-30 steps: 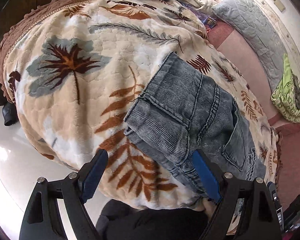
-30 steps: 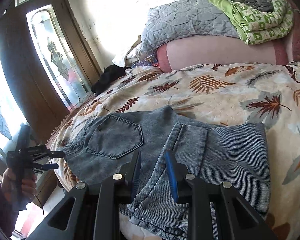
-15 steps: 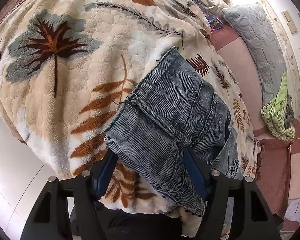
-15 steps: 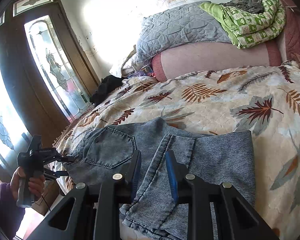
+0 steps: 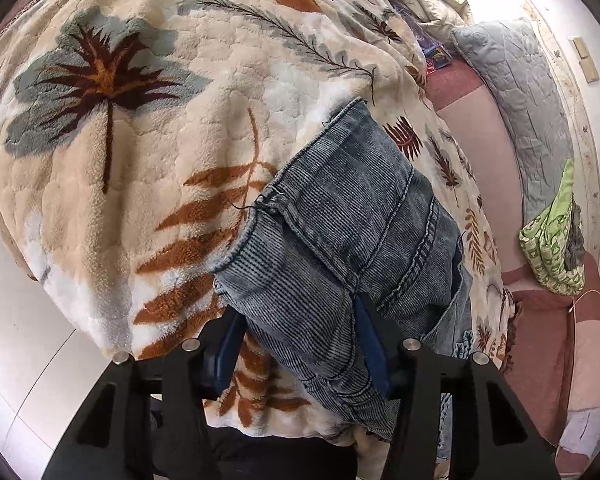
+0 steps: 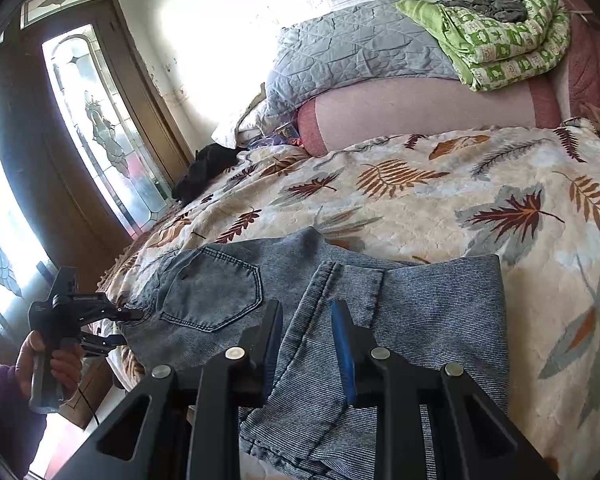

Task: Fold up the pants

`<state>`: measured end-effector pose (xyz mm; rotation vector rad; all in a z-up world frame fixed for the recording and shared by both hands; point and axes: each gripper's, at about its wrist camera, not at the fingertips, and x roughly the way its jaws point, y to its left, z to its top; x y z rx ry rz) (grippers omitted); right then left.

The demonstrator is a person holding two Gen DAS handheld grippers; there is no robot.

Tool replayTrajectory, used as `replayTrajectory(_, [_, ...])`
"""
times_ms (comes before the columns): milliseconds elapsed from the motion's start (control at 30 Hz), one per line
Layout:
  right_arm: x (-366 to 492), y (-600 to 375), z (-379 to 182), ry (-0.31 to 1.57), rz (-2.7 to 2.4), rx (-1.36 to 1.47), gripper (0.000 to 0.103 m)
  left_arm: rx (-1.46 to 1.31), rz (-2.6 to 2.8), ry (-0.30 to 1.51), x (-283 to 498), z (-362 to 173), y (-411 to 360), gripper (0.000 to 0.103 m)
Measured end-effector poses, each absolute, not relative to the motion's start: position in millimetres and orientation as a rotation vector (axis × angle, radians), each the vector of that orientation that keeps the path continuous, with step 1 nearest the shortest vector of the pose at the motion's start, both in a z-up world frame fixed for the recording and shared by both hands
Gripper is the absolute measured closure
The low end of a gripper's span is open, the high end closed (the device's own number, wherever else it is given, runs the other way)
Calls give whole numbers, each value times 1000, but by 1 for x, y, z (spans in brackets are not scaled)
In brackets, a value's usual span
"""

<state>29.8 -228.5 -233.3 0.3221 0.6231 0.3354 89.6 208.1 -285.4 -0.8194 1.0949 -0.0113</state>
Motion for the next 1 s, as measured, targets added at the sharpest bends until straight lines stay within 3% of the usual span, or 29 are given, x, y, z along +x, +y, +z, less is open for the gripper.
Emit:
replayTrajectory(67, [31, -227, -234, 626, 329, 309, 76, -797, 2, 1085, 90, -283, 205, 51])
replayTrajectory(200, [30, -227, -235, 625, 324, 303, 76, -743, 5, 1066, 89, -277, 199, 71])
replayTrajectory(367, [30, -237, -234, 611, 294, 320, 76, -683, -9, 1034, 85, -261, 192, 86])
replayTrajectory(733, [28, -266, -236, 610, 214, 377, 76, -431, -45, 927, 81, -200, 148, 88])
replayTrajectory(1000, [37, -296, -257, 741, 114, 458, 76, -192, -124, 796, 56, -140, 84, 88])
